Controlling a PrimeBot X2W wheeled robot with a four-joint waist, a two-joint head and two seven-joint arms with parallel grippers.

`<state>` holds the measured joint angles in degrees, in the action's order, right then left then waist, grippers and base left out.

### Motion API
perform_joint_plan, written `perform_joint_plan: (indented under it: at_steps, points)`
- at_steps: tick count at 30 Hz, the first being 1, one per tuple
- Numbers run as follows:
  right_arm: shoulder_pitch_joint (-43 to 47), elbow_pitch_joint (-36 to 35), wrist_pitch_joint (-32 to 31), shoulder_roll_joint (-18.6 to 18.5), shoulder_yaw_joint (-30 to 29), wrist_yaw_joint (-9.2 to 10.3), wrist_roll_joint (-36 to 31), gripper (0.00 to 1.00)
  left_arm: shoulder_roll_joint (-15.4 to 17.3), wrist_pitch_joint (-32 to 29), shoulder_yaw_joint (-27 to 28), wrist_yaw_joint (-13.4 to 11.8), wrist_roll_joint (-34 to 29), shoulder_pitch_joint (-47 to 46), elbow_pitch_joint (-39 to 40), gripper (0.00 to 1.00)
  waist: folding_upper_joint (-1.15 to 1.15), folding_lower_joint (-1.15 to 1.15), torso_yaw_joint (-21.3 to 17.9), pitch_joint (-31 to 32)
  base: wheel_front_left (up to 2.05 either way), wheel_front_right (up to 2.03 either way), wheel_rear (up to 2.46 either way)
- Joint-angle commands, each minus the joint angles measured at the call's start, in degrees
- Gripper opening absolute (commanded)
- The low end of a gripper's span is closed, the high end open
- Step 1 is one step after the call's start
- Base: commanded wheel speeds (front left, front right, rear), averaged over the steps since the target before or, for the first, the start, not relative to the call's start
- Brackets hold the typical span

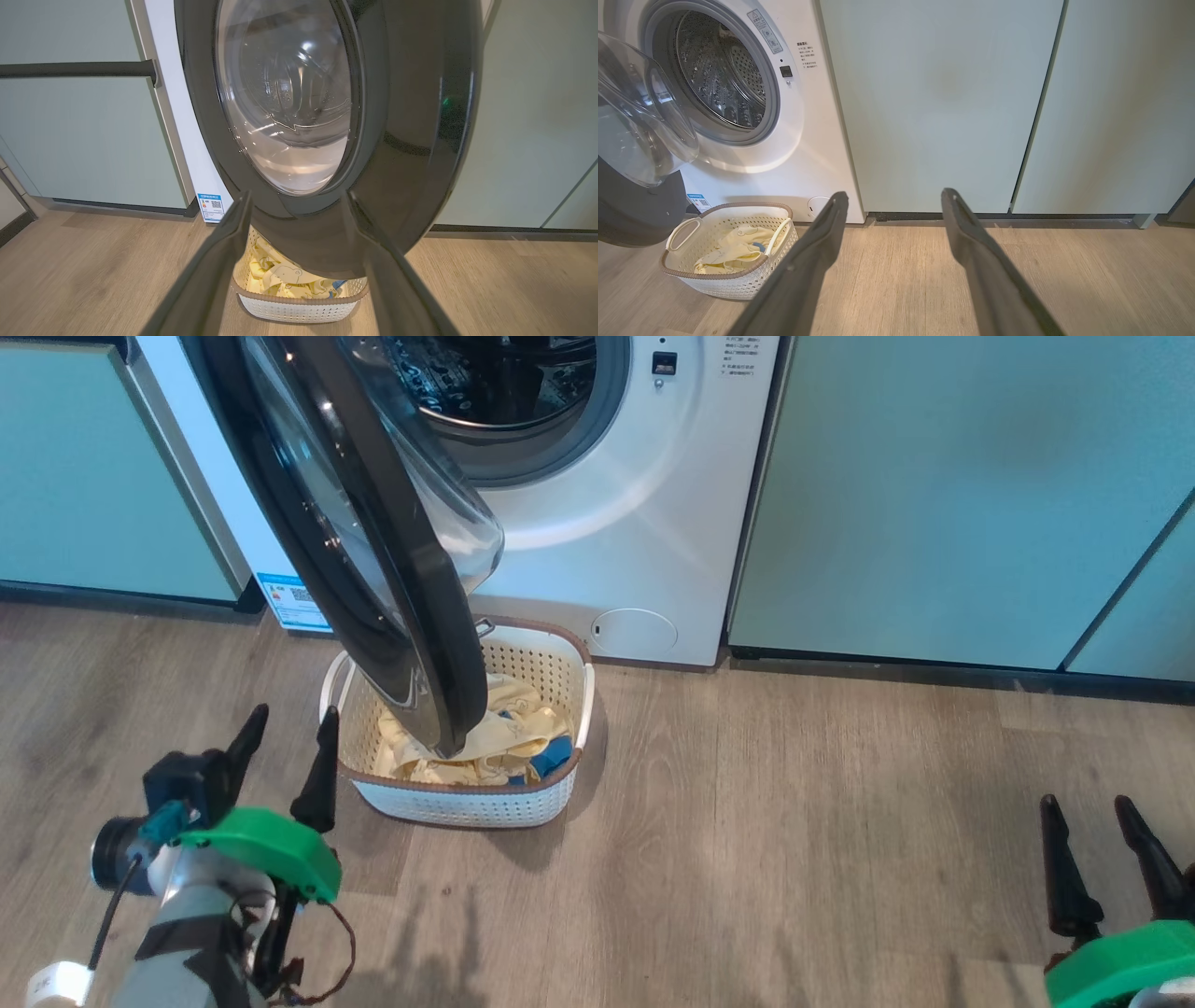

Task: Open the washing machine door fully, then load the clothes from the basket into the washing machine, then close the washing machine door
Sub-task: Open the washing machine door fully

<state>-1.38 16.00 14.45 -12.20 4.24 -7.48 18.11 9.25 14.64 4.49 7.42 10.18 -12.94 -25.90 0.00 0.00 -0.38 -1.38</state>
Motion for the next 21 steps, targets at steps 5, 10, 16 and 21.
perform_joint_plan:
  at_steps: [5,10,16,21]
  points:
    - [-0.54,-1.84,0.54,-0.54,1.26,-0.01,-0.46,1.0,0.92,0.36,3.53,0.06,1.65,-3.87,2.22,0.0,0.0,0.0,0.23,-0.08,0.0,0.0,0.0]
    - [-0.49,-1.56,0.54,-0.62,1.65,-0.01,-0.39,1.0,1.48,0.36,6.06,0.06,3.39,-6.06,4.39,0.0,0.0,0.0,0.4,0.02,0.0,0.0,0.0]
    - [-0.23,-1.4,0.54,-0.58,1.52,-0.01,-0.16,1.0,2.46,0.36,10.93,-1.0,6.28,-11.58,9.39,0.0,0.0,0.0,0.76,0.31,0.0,0.0,0.0]
    - [0.05,-1.27,0.54,-0.48,1.8,-0.01,0.05,1.0,0.67,-2.58,10.37,-2.24,9.2,-19.05,16.76,0.0,0.0,0.0,1.33,0.45,0.0,0.0,0.0]
